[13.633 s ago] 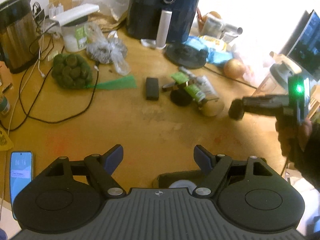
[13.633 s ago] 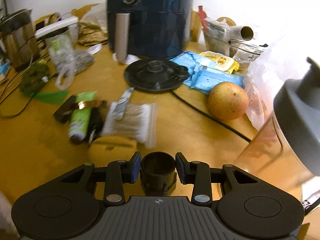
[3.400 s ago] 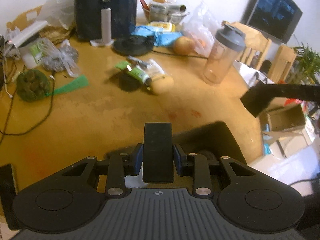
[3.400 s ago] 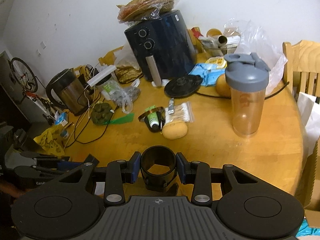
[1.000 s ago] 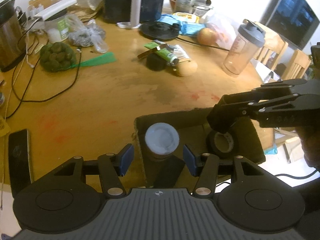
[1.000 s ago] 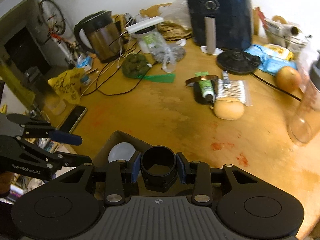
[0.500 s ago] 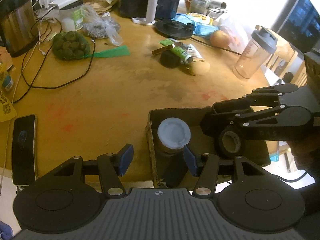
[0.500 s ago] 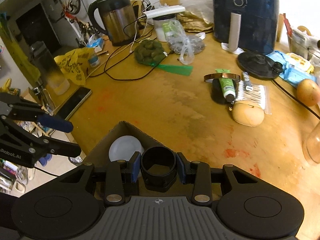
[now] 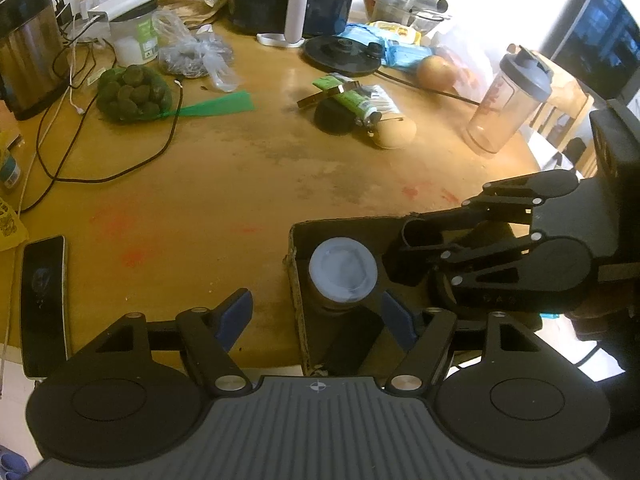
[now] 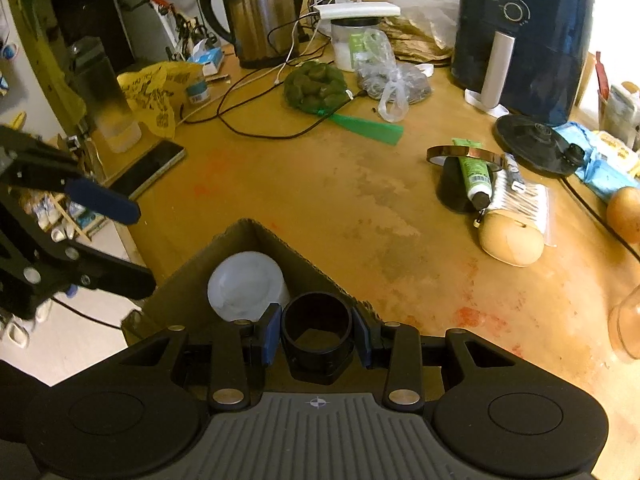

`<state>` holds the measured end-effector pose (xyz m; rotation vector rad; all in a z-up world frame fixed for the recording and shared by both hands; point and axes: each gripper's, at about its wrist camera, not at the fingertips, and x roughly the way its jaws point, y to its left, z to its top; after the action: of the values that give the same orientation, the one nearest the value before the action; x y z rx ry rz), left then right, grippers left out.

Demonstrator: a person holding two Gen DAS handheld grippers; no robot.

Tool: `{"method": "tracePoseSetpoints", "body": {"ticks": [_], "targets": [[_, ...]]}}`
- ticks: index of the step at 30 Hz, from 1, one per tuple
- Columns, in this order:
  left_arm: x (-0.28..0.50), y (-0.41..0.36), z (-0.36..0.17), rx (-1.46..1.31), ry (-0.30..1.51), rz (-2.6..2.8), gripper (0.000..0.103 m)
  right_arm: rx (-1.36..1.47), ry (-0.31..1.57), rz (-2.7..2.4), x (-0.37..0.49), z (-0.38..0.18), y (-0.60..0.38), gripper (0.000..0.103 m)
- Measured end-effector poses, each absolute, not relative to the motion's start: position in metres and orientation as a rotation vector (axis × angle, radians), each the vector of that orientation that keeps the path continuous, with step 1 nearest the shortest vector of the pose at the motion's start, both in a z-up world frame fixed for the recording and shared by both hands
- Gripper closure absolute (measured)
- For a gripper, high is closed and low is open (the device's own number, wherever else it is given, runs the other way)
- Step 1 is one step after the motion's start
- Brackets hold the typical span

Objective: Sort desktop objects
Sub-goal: 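Lower the black cylinder into the cardboard box and open the right tool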

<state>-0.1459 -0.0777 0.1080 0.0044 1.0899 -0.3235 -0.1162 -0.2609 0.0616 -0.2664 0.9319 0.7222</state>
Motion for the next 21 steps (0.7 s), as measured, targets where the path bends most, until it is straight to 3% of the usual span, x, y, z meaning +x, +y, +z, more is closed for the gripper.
{"method": "tracePoseSetpoints", "body": {"ticks": [11,21], "targets": [[-0.145,-0.085,0.109,0.023,1.089,-0.334,0.032,-0.390,0.874,0.732,-0.128,0.033,-0.256,0.060],[-0.140,-0.094,0.110,0.034,1.081,-0.336,0.032,-0.261,0.873,0.717,-0.136,0.048,-0.277,0.012]]}}
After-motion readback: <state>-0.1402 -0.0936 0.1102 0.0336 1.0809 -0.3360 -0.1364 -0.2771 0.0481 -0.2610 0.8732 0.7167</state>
